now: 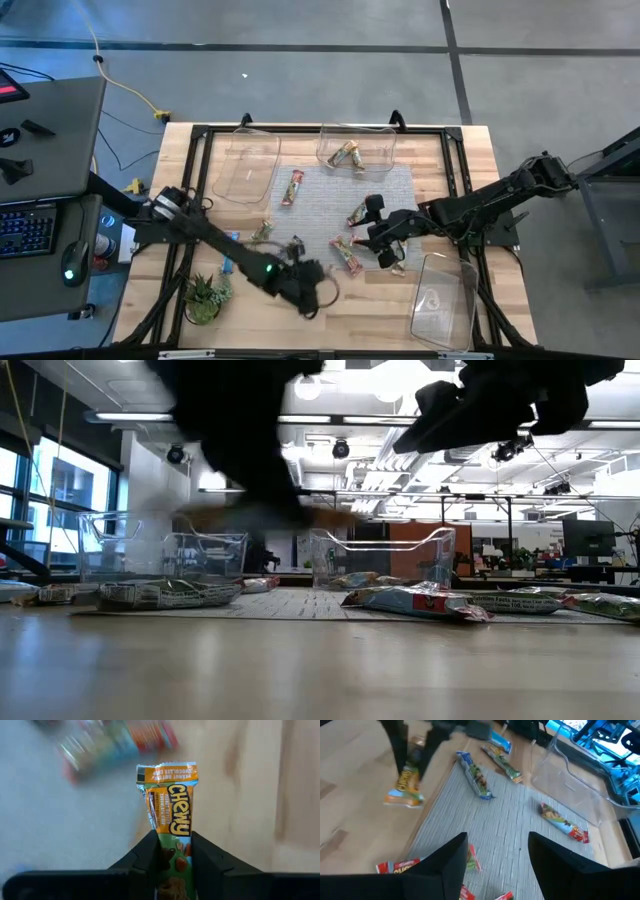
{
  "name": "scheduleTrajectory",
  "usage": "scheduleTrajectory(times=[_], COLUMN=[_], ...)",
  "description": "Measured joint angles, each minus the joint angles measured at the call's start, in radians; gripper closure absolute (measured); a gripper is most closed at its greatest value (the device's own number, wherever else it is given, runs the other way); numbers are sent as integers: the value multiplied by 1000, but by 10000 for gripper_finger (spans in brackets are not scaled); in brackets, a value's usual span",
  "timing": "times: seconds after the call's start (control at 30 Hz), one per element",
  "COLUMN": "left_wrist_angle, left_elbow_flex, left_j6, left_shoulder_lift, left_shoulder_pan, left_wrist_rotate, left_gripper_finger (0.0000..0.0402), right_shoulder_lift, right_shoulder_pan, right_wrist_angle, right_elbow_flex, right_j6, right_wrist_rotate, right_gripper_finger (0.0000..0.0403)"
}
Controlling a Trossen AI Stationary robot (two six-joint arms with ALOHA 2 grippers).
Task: Pick and place Granola Bars by type
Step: Put the yellow granola bar into the top right transparent bin
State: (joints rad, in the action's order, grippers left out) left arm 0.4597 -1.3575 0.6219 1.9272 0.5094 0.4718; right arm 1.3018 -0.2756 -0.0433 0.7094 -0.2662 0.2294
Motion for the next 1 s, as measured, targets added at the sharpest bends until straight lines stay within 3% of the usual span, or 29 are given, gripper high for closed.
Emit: scheduleTrajectory(times=[0.27, 0.37, 0.47, 0.57, 0.8, 1.0], left_wrist_angle=[319, 303, 180, 63, -93, -130], left_elbow_flex=[-220, -264, -274, -274, -271, -268], left_j6=[-219, -350, -470, -534, -484, -427], left_shoulder_lift=[-30, -30, -30, -30, -6, 37], left_shoulder_pan=[-186, -296, -422, -552, -823, -939], left_wrist_rotate=[168, 182, 184, 100, -268, -351], left_gripper_finger=[320, 320, 320, 320, 320, 320], right_shoulder_lift=[0, 0, 0, 0, 0, 0], right_shoulder_pan=[-16, -41, -53, -55, -52, -52], right_wrist_angle=[104, 104, 84, 99, 84, 75], right_elbow_flex=[-3, -36, -63, -73, -73, -73], right_j6=[227, 260, 257, 259, 259, 259], right_wrist_rotate=[-85, -80, -58, -8, 54, 50], right_gripper_finger=[213, 221, 229, 235, 242, 237])
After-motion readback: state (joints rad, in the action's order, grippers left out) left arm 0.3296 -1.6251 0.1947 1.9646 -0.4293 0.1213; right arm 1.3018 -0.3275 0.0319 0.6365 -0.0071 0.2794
